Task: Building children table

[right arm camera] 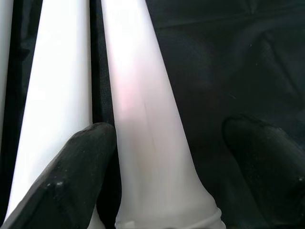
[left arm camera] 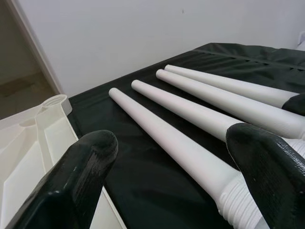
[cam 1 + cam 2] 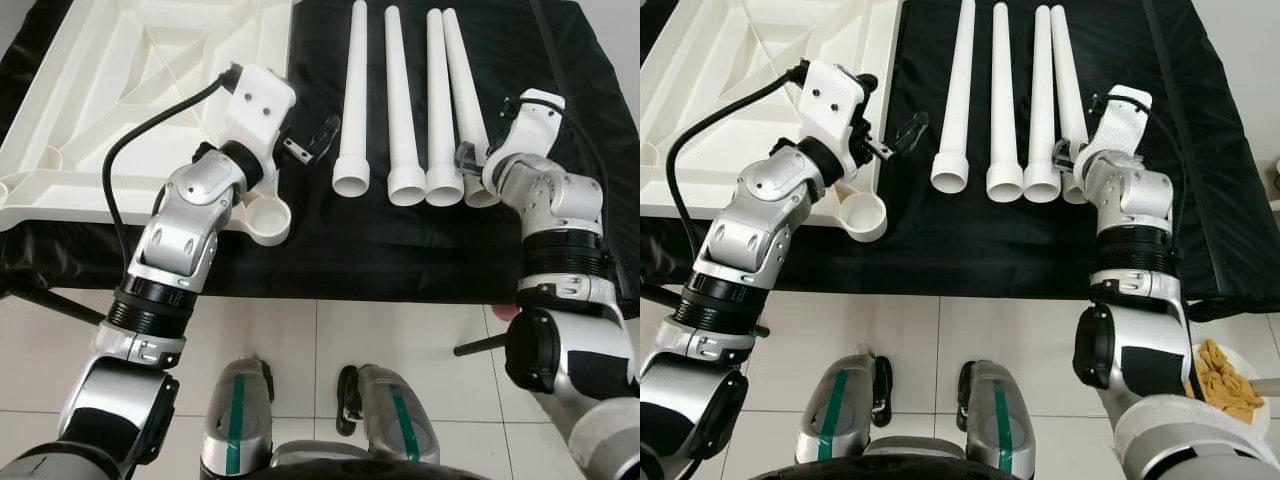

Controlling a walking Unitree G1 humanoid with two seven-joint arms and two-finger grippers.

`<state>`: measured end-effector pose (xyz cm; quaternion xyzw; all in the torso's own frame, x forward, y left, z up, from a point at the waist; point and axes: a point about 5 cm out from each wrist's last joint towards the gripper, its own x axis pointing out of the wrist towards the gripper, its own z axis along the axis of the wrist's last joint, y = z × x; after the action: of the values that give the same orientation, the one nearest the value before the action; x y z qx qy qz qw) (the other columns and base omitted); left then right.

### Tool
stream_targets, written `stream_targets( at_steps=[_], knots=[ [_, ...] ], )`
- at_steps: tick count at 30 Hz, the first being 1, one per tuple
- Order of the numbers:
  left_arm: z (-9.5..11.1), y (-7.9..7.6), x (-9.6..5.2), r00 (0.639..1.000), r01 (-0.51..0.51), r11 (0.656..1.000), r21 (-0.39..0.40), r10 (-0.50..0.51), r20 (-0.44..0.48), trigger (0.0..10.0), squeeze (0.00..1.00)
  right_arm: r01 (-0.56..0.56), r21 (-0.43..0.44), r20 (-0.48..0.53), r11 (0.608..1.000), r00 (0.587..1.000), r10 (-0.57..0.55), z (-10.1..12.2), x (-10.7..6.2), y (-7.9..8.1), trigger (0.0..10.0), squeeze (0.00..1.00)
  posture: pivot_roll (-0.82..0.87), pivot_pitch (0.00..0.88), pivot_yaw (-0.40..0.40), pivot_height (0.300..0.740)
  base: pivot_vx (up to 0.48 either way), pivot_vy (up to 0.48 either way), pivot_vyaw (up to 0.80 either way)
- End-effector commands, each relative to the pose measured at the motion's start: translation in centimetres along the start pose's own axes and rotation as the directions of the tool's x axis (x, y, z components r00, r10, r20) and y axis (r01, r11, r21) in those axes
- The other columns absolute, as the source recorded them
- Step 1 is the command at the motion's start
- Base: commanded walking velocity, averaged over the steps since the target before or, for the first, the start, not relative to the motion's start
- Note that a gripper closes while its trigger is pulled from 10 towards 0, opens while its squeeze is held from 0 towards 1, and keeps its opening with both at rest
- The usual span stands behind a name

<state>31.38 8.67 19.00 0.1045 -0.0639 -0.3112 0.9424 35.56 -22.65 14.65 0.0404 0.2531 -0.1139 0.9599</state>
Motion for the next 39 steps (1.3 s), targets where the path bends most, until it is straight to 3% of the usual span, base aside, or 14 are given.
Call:
stream_targets(
  at_steps=[1, 11, 12, 13, 14, 26, 31, 32, 33, 34, 35, 36, 37, 39],
  knots=[
    [0.0, -0.1, -0.1, 1.000, 0.004, 1.000, 0.000, -0.004, -0.009, 10.0, 0.00, -0.006, 0.005, -0.102, 1.000, 0.995, 0.006, -2.1, 0.4, 0.0, 10.0, 0.00, 0.03, 0.005, -0.015, 0.740, 0.000, 0.000, 0.00],
    [0.2, 0.1, -0.1, 1.000, -0.014, 1.000, -0.002, 0.014, -0.008, 10.0, 0.00, -0.035, 0.084, -0.260, 0.996, 0.964, 0.056, -4.4, 0.7, -0.1, 10.0, 0.00, 0.04, 0.022, -0.023, 0.740, 0.000, 0.000, 0.00],
    [0.3, 0.2, -0.1, 1.000, -0.018, 1.000, -0.001, 0.018, -0.007, 10.0, 0.00, -0.030, 0.108, -0.286, 0.994, 0.956, 0.060, -4.7, 0.8, -0.2, 3.7, 0.00, 0.03, 0.025, -0.023, 0.740, 0.000, 0.000, 0.00],
    [0.3, 0.2, -0.1, 1.000, -0.018, 1.000, -0.001, 0.018, -0.007, 10.0, 0.00, -0.030, 0.108, -0.286, 0.994, 0.956, 0.060, -4.7, 0.8, -0.2, 3.7, 0.00, 0.03, 0.025, -0.023, 0.740, 0.000, 0.000, 0.00],
    [0.4, 0.3, -0.1, 1.000, -0.022, 1.000, 0.000, 0.022, -0.005, 10.0, 0.00, -0.024, 0.133, -0.312, 0.991, 0.948, 0.065, -5.1, 0.8, -0.4, 0.0, 0.00, 0.03, 0.029, -0.022, 0.740, 0.000, 0.000, 0.00],
    [0.6, 0.6, 0.1, 0.999, -0.032, 0.999, -0.004, 0.032, -0.001, 10.0, 0.00, -0.013, 0.162, -0.324, 0.987, 0.944, 0.065, -5.1, 0.9, -0.8, 0.0, 0.00, 0.03, 0.038, -0.021, 0.740, 0.000, 0.000, 0.00],
    [0.7, 0.6, 0.1, 0.999, -0.037, 0.999, -0.007, 0.037, 0.001, 10.0, 0.00, -0.019, 0.160, -0.274, 0.987, 0.960, 0.063, -4.5, 0.9, -0.7, 0.0, 0.00, 0.03, 0.036, -0.023, 0.740, 0.000, 0.000, 0.00],
    [0.8, 0.7, 0.1, 0.999, -0.039, 0.999, -0.007, 0.039, 0.002, 10.0, 0.00, -0.021, 0.154, -0.231, 0.988, 0.971, 0.056, -3.9, 1.0, -0.6, 2.0, 0.00, 0.03, 0.036, -0.022, 0.740, 0.000, 0.000, 0.00],
    [0.8, 0.7, 0.1, 0.999, -0.039, 0.999, -0.007, 0.039, 0.002, 10.0, 0.00, -0.021, 0.154, -0.231, 0.988, 0.971, 0.056, -3.9, 1.0, -0.6, 2.0, 0.00, 0.03, 0.036, -0.022, 0.740, 0.000, 0.000, 0.00],
    [0.8, 0.7, 0.2, 0.999, -0.040, 0.999, -0.008, 0.040, 0.003, 10.0, 0.00, -0.029, 0.153, -0.182, 0.988, 0.982, 0.057, -3.2, 1.0, -0.6, 8.5, 0.00, 0.03, 0.035, -0.022, 0.740, 0.000, 0.000, 0.00],
    [0.8, 0.7, 0.2, 0.999, -0.041, 0.999, -0.007, 0.041, 0.004, 10.0, 0.00, -0.043, 0.154, -0.131, 0.987, 0.989, 0.064, -2.5, 0.9, -0.5, 10.0, 0.00, 0.03, 0.036, -0.023, 0.740, 0.000, 0.000, 0.00],
    [0.9, 0.7, 0.2, 0.999, -0.043, 0.999, -0.007, 0.043, 0.006, 10.0, 0.00, -0.071, 0.151, -0.032, 0.986, 0.997, 0.077, -1.2, 0.7, -0.2, 10.0, 0.00, 0.03, 0.036, -0.021, 0.740, 0.000, 0.000, 0.00],
    [0.9, 0.7, 0.2, 0.999, -0.043, 0.999, -0.007, 0.043, 0.006, 10.0, 0.00, -0.071, 0.151, -0.032, 0.986, 0.997, 0.077, -1.2, 0.7, -0.2, 10.0, 0.00, 0.03, 0.036, -0.021, 0.740, 0.000, 0.000, 0.00],
    [0.9, 0.8, 0.2, 0.999, -0.046, 0.999, -0.014, 0.046, 0.010, 10.0, 0.00, -0.122, 0.144, 0.124, 0.982, 0.987, 0.104, 0.9, 0.1, 0.1, 10.0, 0.00, 0.03, 0.036, -0.020, 0.740, 0.000, 0.000, 0.00]
  ],
)
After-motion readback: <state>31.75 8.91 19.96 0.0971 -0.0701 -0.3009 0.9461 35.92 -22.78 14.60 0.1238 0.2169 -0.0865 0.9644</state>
